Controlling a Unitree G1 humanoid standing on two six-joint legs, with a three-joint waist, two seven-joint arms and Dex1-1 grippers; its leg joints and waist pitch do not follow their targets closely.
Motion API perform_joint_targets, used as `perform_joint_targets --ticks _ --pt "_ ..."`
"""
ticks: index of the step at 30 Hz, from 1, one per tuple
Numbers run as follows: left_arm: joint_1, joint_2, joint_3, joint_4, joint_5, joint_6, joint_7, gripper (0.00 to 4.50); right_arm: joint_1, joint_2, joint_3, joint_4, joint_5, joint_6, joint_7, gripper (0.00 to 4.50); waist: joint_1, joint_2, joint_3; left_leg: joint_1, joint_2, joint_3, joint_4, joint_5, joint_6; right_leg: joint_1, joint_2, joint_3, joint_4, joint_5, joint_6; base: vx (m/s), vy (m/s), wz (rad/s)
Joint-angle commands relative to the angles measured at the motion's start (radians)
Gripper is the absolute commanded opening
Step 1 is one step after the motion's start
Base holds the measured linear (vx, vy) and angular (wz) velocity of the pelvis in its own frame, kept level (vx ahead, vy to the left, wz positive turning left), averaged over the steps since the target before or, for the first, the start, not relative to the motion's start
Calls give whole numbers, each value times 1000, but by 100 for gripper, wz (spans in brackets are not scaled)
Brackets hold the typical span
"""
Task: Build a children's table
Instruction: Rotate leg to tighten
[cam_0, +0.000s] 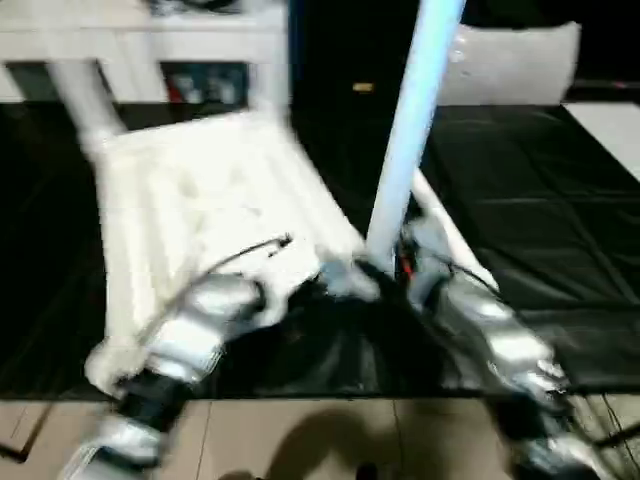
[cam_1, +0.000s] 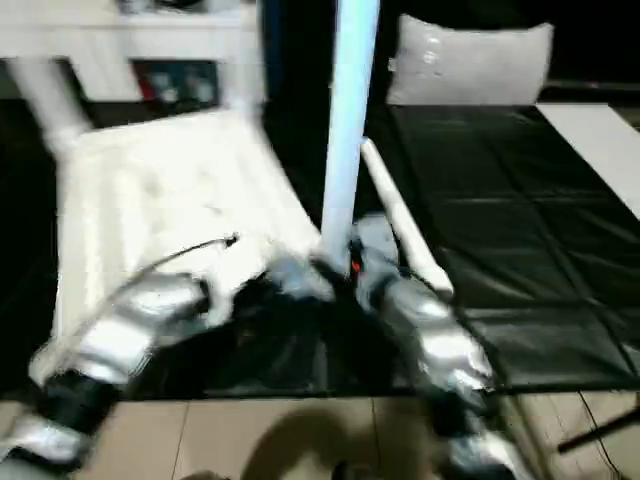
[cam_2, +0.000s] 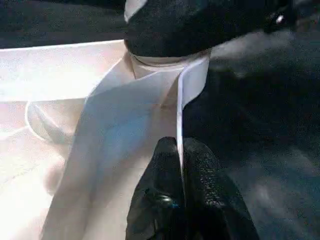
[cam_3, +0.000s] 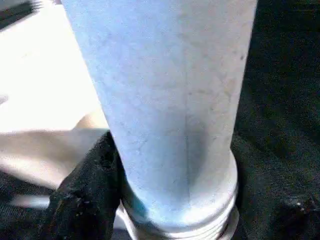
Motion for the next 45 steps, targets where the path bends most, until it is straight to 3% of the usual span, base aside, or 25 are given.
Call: perform_joint_targets --ticks 1,2,3,4,7,11,12,16,19,21,22,29,34,40,45 --pt "-16 -137 -17 -66 -12 3 135 0 -34 84 42 68 -23 7 -81 272 8 -9 -64 -13 18 2 -67 -137 42 59 -68 44 -85 -375 -124 0 0 0" --pt "-17 -138 -17 -66 -11 3 137 0 -34 84 42 68 -23 7 -81 272 8 -9 -64 -13 18 2 -67 -137 42 59 -68 44 -85 -375 -124 0 0 0" --pt "-19 -150 -19 -67 -1 2 158 0 -34 87 45 69 -26 1 -78 307 10 -10 -65 -11 19 3 -65 -124 49 60 -67 45 -83 -328 -138 0 0 0" --pt "-20 -154 -21 -68 3 3 167 0 -34 89 47 70 -26 -3 -77 328 13 -11 -69 -18 18 2 -64 -92 58 68 -68 46 -71 -266 -151 0 0 0" --pt "-24 -144 -28 -68 15 -1 163 0 -24 93 33 59 -17 -10 -73 358 16 -10 -70 -18 17 4 -62 -59 87 69 -68 47 -64 -171 -179 0 0 0" --pt "-26 -95 -38 -71 29 -15 119 0 -10 67 23 39 -12 -46 -42 388 16 -5 -64 -15 19 4 -66 -102 85 68 -69 45 -72 -230 -176 0 0 0" --pt "-20 -68 -42 -81 26 -15 83 0 2 35 30 23 -18 -74 -10 397 18 -4 -63 -14 21 4 -67 -135 78 68 -71 45 -78 -278 -157 0 0 0" --pt "-13 -28 -41 -82 21 -28 40 0 34 -39 55 -21 -40 -134 76 431 18 0 -62 -14 22 2 -68 -139 70 66 -70 45 -78 -278 -158 0 0 0" --pt "-9 21 -47 -67 13 -69 -20 0 60 -97 50 -67 -11 -146 173 444 22 -4 -64 -16 22 2 -67 -118 80 69 -70 46 -74 -248 -164 0 0 0" --pt "-8 37 -49 -62 11 -83 -41 0 66 -116 49 -78 -3 -149 203 444 26 -2 -64 -15 23 3 -65 -115 90 68 -69 47 -72 -230 -169 0 0 0" --pt "1 85 -59 -54 -3 -126 -115 0 86 -188 62 -103 4 -175 304 444 28 -3 -65 -14 23 2 -66 -115 90 70 -69 45 -72 -227 -173 0 0 0" --pt "18 217 -118 -51 -29 -240 -344 0 137 -363 91 -169 70 -200 599 444 46 -4 -60 -8 29 4 -69 -160 103 64 -71 47 -79 -307 -162 0 0 0" --pt "14 254 -138 -39 -36 -280 -409 0 132 -403 110 -169 60 -232 652 444 58 -3 -62 -4 32 4 -70 -157 84 62 -73 48 -77 -309 -171 0 0 0" --pt "3 287 -157 -26 -57 -331 -504 0 128 -452 147 -161 73 -255 768 444 59 -9 -63 -8 31 4 -69 -143 93 64 -74 48 -73 -299 -169 0 0 0" --pt "-3 292 -163 -19 -57 -351 -528 0 114 -453 155 -144 76 -255 793 397 59 -8 -64 -9 31 4 -68 -135 94 65 -73 47 -71 -295 -178 0 0 0"
